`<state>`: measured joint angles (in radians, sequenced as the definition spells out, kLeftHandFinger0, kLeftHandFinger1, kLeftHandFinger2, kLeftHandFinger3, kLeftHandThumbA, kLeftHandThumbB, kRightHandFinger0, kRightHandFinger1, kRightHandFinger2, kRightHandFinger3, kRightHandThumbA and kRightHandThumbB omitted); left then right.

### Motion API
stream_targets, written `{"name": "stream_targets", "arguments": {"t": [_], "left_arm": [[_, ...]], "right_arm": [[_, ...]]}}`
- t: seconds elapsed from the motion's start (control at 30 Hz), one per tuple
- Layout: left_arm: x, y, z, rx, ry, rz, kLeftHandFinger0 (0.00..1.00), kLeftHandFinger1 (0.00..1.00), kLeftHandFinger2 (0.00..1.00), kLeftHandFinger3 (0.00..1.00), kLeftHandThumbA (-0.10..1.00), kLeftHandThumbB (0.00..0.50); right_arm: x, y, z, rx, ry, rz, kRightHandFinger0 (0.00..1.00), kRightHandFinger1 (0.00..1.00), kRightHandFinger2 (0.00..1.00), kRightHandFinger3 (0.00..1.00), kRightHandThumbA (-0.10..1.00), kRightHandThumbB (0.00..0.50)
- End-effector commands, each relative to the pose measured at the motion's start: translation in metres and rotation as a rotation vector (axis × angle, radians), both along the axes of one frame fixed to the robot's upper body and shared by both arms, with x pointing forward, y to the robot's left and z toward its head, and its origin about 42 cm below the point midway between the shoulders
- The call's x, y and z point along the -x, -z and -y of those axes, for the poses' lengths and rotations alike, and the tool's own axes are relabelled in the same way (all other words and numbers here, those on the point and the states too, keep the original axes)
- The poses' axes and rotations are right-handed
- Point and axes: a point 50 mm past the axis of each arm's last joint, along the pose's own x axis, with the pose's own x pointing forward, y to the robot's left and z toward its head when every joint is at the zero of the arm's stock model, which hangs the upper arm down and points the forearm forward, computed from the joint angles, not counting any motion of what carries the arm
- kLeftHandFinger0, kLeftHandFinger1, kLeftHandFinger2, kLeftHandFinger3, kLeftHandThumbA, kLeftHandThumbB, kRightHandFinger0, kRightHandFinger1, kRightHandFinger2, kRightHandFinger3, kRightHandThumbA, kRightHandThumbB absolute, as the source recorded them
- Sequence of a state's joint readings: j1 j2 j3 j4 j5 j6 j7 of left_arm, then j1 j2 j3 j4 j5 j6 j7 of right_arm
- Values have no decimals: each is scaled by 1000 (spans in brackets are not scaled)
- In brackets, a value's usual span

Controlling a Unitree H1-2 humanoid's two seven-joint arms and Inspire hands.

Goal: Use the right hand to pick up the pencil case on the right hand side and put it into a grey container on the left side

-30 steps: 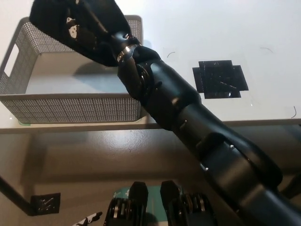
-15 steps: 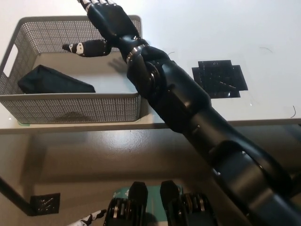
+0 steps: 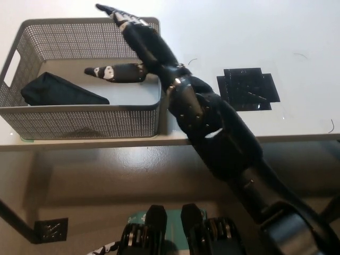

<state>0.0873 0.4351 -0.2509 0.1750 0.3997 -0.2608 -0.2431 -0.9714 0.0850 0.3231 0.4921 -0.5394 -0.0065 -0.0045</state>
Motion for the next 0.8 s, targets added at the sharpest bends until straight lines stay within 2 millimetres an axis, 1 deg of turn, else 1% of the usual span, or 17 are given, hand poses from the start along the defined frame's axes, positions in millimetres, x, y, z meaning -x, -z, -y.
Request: {"name": "stream_targets", "arguments": {"t": [0.0, 0.03, 0.07, 0.1, 0.17, 0.23, 0.3, 0.33, 0.4, 0.43, 0.5, 0.53, 0.57, 0.6, 0.63, 0.67, 0.77], "left_arm": [[13, 0, -14, -31, -2, -15, 1000, 1000, 1000, 1000, 1000, 385], [14, 1, -15, -31, -3, -19, 1000, 1000, 1000, 1000, 1000, 387], [16, 3, -17, -36, -4, -29, 1000, 1000, 1000, 1000, 1000, 396], [18, 4, -17, -36, -6, -33, 1000, 1000, 1000, 1000, 1000, 397], [20, 7, -18, -35, -16, -38, 1000, 1000, 1000, 1000, 1000, 397], [22, 9, -19, -32, -21, -42, 1000, 1000, 1000, 1000, 1000, 391], [23, 9, -20, -33, -24, -44, 1000, 1000, 1000, 1000, 1000, 392], [22, 9, -19, -28, -30, -52, 1000, 1000, 1000, 1000, 1000, 390], [23, 11, -19, -23, -38, -56, 1000, 1000, 1000, 1000, 1000, 378], [22, 11, -19, -20, -40, -54, 1000, 1000, 1000, 1000, 1000, 376], [24, 12, -19, -21, -45, -54, 1000, 1000, 1000, 1000, 1000, 367], [25, 13, -20, -22, -50, -57, 1000, 1000, 1000, 1000, 1000, 361], [26, 14, -20, -20, -52, -57, 1000, 1000, 1000, 1000, 1000, 354], [26, 14, -21, -18, -54, -56, 1000, 1000, 1000, 1000, 1000, 353], [26, 15, -21, -12, -60, -55, 1000, 1000, 1000, 1000, 1000, 354], [28, 16, -23, -10, -68, -64, 1000, 1000, 1000, 1000, 1000, 353], [30, 17, -27, -5, -82, -73, 1000, 1000, 1000, 1000, 1000, 352]], "right_arm": [[37, -87, 54, -424, -149, -5, 1000, 1000, 1000, 1000, 1000, 462], [45, -88, 66, -537, -184, -34, 1000, 1000, 1000, 1000, 1000, 470], [58, -88, 82, -620, -221, -54, 1000, 1000, 1000, 1000, 1000, 441], [62, -87, 86, -634, -230, -60, 1000, 1000, 1000, 1000, 1000, 435], [75, -86, 105, -712, -236, -76, 1000, 1000, 1000, 1000, 1000, 476], [89, -83, 122, -775, -248, -53, 1000, 1000, 1000, 1000, 1000, 492], [100, -80, 135, -796, -255, -28, 1000, 1000, 1000, 1000, 1000, 497], [114, -75, 153, -804, -251, 14, 1000, 1000, 1000, 1000, 1000, 495], [130, -64, 166, -829, -232, 11, 1000, 1000, 1000, 1000, 1000, 500], [132, -63, 168, -832, -231, 8, 1000, 1000, 1000, 1000, 1000, 500], [143, -41, 182, -840, -211, 11, 1000, 1000, 1000, 1000, 1000, 487], [148, -23, 191, -831, -199, 2, 1000, 1000, 1000, 1000, 1000, 483], [150, -15, 195, -833, -195, -5, 1000, 1000, 1000, 1000, 1000, 468], [151, -8, 199, -838, -192, -11, 1000, 1000, 1000, 1000, 1000, 482], [156, 5, 207, -843, -172, -32, 1000, 1000, 1000, 1000, 1000, 458], [163, 35, 224, -884, -134, -90, 1000, 1000, 1000, 1000, 1000, 432], [175, 81, 252, -937, -49, -177, 1000, 1000, 1000, 1000, 1000, 414]]}}
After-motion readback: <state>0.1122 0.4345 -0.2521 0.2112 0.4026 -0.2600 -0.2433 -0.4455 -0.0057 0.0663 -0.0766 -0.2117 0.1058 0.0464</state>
